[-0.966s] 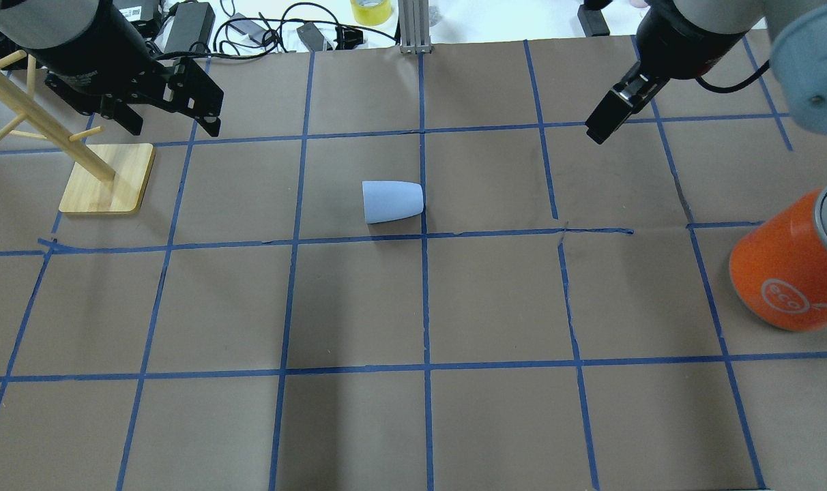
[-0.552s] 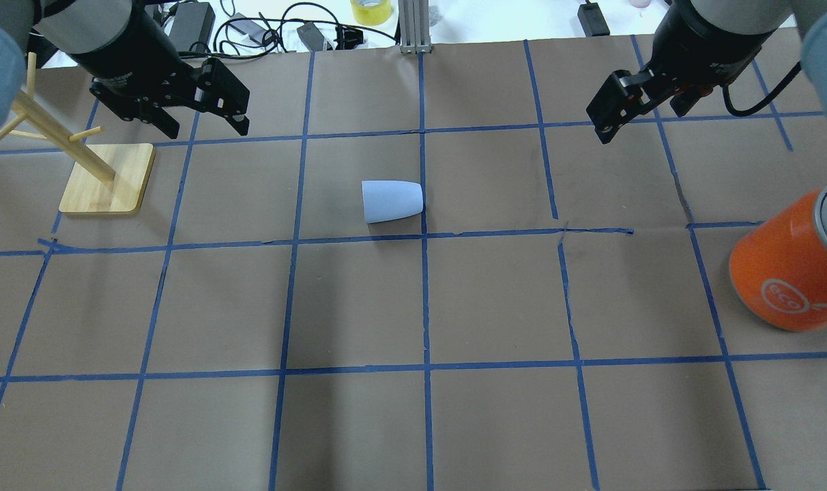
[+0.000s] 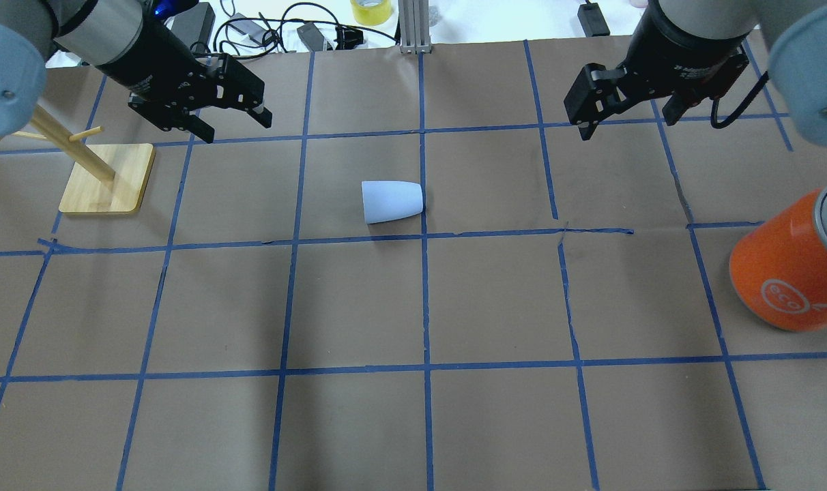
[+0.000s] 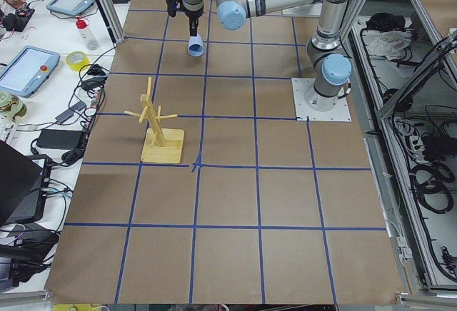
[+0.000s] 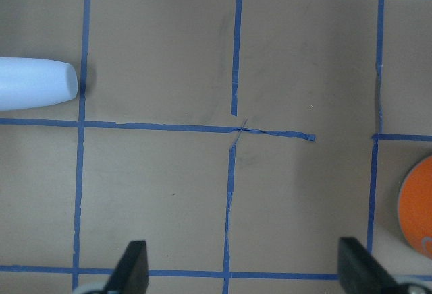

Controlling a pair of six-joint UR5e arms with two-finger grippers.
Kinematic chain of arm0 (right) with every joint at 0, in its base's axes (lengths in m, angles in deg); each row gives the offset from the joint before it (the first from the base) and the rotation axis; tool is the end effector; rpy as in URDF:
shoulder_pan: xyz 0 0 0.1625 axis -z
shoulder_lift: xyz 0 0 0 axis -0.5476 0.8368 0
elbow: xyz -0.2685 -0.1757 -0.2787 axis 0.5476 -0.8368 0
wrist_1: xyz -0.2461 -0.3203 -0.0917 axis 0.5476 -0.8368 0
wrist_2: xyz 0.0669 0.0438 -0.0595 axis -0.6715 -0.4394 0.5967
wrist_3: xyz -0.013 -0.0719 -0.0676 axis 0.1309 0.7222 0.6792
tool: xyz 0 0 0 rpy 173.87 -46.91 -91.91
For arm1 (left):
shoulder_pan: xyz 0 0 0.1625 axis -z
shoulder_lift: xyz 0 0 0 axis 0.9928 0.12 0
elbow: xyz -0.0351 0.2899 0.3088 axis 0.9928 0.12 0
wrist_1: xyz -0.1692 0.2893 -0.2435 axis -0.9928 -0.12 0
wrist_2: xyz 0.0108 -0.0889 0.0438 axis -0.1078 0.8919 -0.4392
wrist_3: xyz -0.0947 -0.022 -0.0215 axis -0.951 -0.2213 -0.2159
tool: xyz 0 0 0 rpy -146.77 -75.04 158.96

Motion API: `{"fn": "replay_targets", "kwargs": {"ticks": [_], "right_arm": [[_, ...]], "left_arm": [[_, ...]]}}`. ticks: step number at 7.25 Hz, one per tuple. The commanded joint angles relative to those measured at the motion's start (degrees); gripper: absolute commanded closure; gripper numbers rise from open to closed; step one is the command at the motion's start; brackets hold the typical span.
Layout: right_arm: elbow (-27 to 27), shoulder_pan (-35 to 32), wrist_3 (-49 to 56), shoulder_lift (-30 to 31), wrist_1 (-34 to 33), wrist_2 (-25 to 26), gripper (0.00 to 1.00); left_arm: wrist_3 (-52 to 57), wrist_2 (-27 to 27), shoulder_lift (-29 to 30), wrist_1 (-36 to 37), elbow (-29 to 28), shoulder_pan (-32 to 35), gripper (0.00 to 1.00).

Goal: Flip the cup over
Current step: 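Reach the left gripper toward the lying cup's open end while the right arm retracts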

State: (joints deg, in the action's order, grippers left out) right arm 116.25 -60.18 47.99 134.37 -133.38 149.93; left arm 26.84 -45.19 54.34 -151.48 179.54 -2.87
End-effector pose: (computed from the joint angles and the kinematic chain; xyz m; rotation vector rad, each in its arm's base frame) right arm 0.1575 -0.4700 0.5339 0.0688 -3.1012 0.2224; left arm -0.0869 -0.5825 0.3907 0.0258 -2.6078 0.1297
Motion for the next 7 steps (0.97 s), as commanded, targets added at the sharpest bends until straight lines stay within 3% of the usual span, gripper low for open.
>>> {"fn": "replay_targets", "kwargs": {"ticks": [1, 5, 7], "right_arm": [[0.2, -0.1, -1.2, -0.1, -0.1, -0.4, 0.0], [0.9, -0.1, -1.1, 0.1, 0.2, -0.4, 0.0], [0.9, -0.1, -1.1, 0.2, 0.3, -0.4, 0.0]], "left_arm": [[-0.7, 6.8, 6.3, 8.0, 3.2, -0.4, 0.0], [-0.8, 12.3, 14.2, 13.9, 4.9, -0.1, 0.02], [-5.5, 18.6, 17.9, 25.2, 9.7, 0.3, 0.02]]}}
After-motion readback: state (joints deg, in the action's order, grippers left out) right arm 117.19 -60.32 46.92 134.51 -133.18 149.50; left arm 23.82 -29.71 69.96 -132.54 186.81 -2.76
